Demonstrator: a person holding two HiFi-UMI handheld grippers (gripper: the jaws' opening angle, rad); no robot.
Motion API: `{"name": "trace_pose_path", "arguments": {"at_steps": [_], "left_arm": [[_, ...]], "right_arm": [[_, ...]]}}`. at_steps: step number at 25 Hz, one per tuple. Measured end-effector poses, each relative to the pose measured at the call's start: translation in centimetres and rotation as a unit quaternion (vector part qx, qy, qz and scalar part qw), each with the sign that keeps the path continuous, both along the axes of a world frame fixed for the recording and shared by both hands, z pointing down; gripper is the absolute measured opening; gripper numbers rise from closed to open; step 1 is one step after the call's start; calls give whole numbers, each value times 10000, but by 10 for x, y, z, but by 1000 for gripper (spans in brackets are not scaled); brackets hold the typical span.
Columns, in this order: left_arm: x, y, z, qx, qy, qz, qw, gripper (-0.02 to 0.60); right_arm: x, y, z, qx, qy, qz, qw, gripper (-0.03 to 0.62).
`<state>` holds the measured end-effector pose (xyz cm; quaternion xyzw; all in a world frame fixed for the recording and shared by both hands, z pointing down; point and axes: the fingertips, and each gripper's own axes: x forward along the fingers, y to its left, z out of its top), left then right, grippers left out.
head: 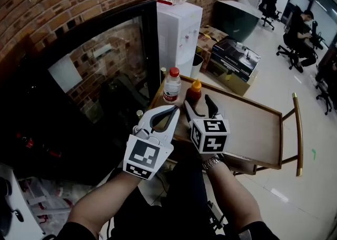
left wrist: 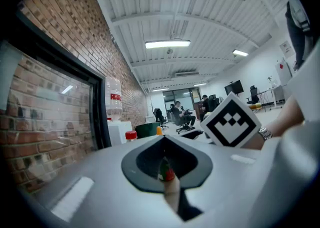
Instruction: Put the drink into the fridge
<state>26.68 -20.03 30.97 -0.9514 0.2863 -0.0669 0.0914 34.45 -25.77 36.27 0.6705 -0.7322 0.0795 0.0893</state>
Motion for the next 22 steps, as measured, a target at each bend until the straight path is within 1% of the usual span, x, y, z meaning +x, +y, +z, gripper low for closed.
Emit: {"name": "trace_pose_path", "arguments": {"at_steps": [7, 13, 18, 22], "left_arm": [[4, -14, 5, -68, -41, -15, 10000, 5], [5, -22, 13, -128, -79, -47, 9999, 5], [1, -25, 17, -162, -108, -100, 9998, 5], [-6, -26, 17, -178, -130, -165, 9996, 5]], "right_arm": [[8, -23, 17, -223, 10, 13, 9998, 293], [7, -37, 32, -383, -31, -121, 9992, 293], [9, -42, 36, -409, 15, -95, 9991, 289], [9, -42, 35, -402, 55, -55, 9992, 270]]}}
